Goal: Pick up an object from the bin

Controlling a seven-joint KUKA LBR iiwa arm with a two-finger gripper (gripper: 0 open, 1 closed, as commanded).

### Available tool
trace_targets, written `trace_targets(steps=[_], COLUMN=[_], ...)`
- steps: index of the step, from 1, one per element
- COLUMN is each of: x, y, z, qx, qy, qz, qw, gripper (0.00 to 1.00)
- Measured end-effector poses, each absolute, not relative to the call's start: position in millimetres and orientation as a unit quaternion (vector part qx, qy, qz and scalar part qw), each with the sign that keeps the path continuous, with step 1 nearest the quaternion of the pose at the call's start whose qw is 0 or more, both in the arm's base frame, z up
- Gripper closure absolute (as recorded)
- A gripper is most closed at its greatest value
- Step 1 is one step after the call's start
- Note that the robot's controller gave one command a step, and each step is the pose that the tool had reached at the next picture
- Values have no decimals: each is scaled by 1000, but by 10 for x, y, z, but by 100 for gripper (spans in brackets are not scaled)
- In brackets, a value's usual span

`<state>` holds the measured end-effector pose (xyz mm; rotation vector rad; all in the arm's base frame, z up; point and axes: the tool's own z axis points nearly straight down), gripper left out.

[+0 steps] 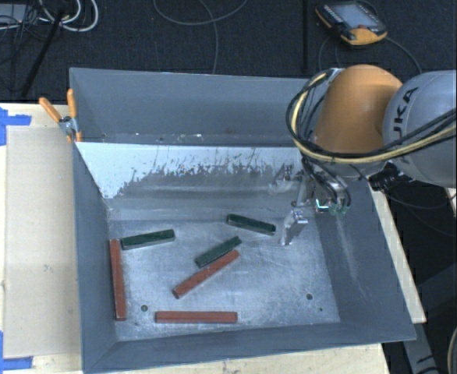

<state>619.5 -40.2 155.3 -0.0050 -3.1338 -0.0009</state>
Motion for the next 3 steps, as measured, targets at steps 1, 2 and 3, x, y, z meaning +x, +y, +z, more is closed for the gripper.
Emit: trace_targets(steps=[1,2,3], x=[6213,6233,6233], y=[-401,-403,-403], z=[1601,769,769], qx=[-1,-59,-59], qy=[-1000,-998,-998], qz=[0,0,0], qw=[0,-6,-6], gripper=[0,100,100])
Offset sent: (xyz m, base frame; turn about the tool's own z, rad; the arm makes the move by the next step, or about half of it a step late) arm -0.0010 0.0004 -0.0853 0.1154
